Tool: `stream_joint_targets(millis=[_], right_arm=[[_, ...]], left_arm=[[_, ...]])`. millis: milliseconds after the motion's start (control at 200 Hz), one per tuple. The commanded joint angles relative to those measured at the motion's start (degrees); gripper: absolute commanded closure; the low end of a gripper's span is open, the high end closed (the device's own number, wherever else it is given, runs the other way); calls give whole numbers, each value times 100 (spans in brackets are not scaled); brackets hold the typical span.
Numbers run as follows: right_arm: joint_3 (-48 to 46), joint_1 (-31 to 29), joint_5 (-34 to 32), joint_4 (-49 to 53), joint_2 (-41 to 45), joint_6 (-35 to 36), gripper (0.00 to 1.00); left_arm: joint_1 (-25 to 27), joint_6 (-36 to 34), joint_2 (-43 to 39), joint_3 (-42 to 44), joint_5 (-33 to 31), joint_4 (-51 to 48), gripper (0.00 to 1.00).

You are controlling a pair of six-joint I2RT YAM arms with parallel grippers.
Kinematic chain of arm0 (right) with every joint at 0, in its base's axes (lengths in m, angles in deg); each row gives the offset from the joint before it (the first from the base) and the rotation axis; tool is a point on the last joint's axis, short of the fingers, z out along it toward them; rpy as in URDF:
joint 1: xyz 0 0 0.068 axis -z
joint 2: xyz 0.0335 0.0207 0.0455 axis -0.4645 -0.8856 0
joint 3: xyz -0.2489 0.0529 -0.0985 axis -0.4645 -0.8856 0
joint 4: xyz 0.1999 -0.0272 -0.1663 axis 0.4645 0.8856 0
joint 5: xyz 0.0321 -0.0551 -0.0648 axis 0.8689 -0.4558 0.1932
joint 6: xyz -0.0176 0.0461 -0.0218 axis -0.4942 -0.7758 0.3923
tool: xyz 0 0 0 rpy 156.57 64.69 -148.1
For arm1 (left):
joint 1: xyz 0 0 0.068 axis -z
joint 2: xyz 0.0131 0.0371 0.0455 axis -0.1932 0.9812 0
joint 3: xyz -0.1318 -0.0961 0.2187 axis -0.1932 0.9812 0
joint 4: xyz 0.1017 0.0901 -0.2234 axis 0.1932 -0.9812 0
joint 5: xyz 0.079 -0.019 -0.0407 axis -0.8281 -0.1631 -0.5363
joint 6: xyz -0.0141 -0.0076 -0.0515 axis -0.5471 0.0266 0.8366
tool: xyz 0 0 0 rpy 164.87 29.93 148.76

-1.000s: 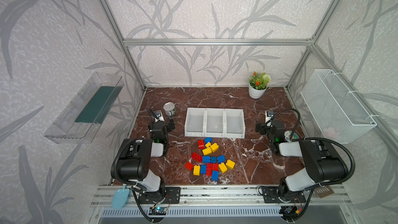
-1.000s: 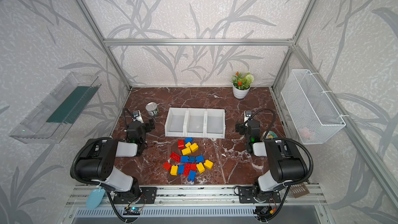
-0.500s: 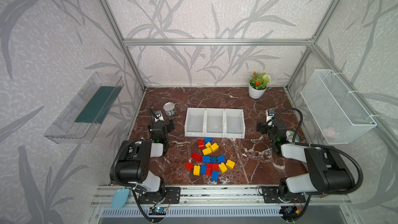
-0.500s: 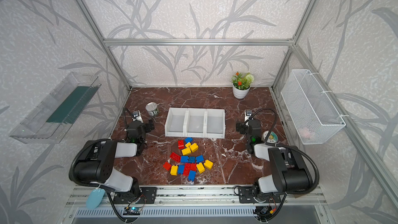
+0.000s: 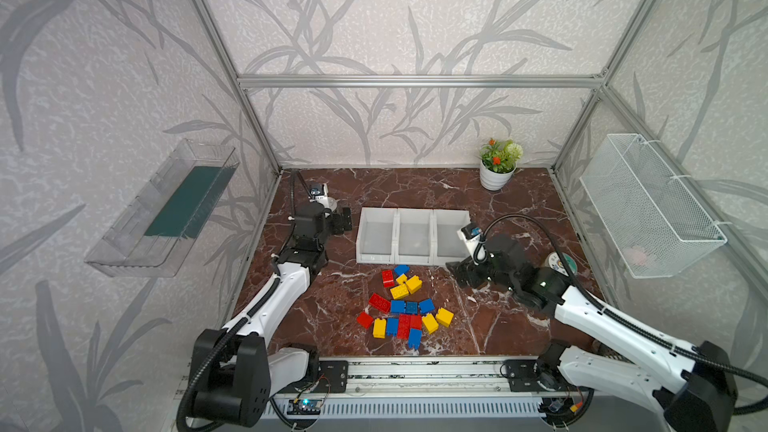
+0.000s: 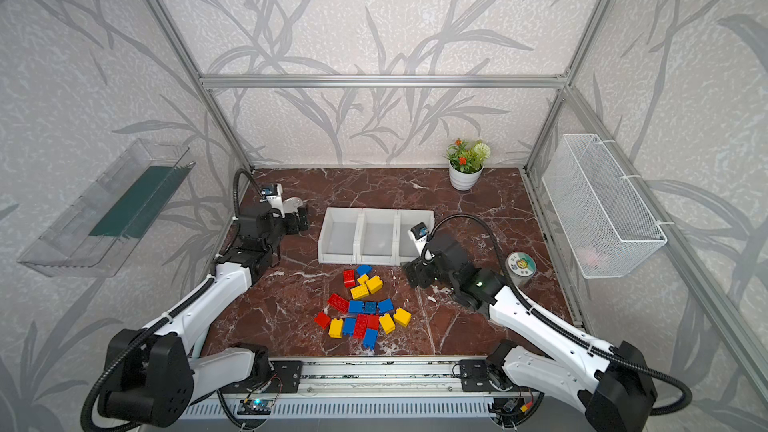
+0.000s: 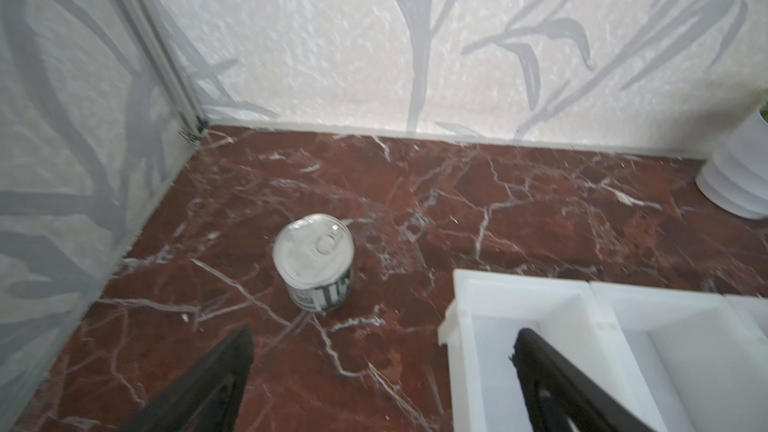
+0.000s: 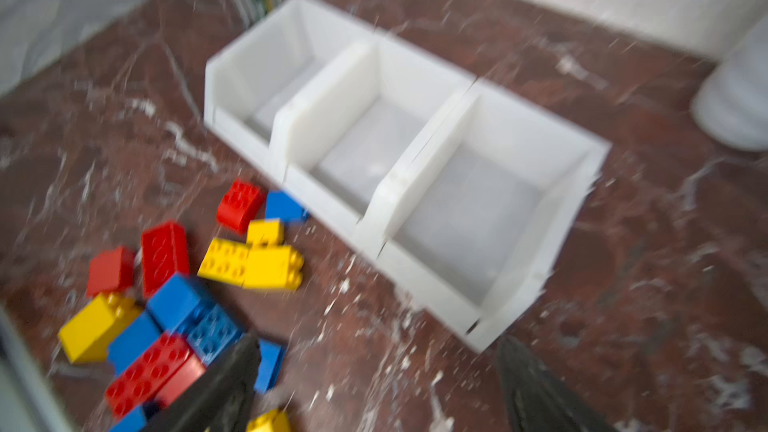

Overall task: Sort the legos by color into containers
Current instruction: 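Grasp a yellow brick with the right gripper while the left arm moves toward the bin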

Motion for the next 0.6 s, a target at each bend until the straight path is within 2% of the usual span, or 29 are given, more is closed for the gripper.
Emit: stream_joint_targets(millis=[0,175,395,595], right_arm=[[-102,-743,-43,1094,-180,-854,13],[-209,-1382,-176,1224,-593,-1256,20],[-136,-1454,-107,1197,-1290,-1249,30],[-261,-1515,47,951,-1454,-1224,35]], left_arm=[[136,239,69,-2,237,-278,1],[198,440,180,7,282,-224,1],[252,522,112,116,378,-231,1],[269,508,-43,215,315,-231,1]])
